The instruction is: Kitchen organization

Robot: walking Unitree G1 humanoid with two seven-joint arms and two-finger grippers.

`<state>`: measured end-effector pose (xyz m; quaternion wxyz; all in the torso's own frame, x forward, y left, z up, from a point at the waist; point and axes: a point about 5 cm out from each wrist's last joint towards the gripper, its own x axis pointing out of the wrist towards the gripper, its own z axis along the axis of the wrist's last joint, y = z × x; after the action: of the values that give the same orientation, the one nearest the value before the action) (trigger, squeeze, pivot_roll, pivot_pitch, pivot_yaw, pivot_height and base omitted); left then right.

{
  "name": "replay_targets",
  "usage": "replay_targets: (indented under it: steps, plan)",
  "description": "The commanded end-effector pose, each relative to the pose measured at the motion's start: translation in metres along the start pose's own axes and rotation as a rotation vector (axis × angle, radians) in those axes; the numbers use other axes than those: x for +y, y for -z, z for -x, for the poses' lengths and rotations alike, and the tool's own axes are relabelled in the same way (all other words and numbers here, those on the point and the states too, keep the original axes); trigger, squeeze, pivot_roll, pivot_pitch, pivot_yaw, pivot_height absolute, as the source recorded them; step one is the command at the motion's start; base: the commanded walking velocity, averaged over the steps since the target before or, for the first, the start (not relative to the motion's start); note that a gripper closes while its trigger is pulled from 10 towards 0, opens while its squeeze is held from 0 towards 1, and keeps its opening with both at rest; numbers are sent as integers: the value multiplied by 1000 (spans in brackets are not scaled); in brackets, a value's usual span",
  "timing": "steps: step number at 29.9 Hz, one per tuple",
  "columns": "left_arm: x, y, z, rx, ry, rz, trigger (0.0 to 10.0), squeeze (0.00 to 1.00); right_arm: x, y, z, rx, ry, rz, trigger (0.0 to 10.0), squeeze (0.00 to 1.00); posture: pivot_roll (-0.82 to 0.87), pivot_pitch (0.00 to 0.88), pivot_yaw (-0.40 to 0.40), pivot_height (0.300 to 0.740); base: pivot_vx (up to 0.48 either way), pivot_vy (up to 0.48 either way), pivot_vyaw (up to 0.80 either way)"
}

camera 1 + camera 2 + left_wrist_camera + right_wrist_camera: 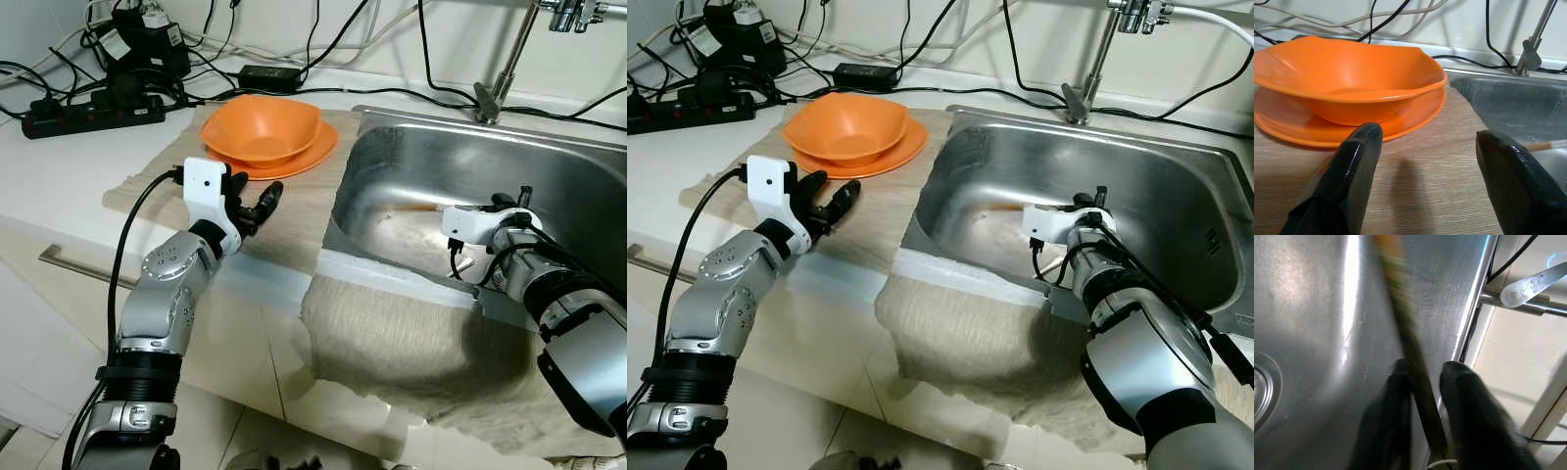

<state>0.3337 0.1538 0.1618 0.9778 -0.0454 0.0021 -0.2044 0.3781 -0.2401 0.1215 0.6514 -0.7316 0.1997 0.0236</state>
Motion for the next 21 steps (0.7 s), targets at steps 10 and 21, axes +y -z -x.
replay_targets:
  steps: [10,21]
  plan:
    - [1,-2,-2,2,-6,-10,10000,0,-5,-6,0,-17,19,-20,10000,1000,61,0,4,740,0,0,0]
    - [2,-3,-5,1,-6,-10,10000,0,-23,-14,-2,-36,68,-29,10000,0,55,0,2,740,0,0,0]
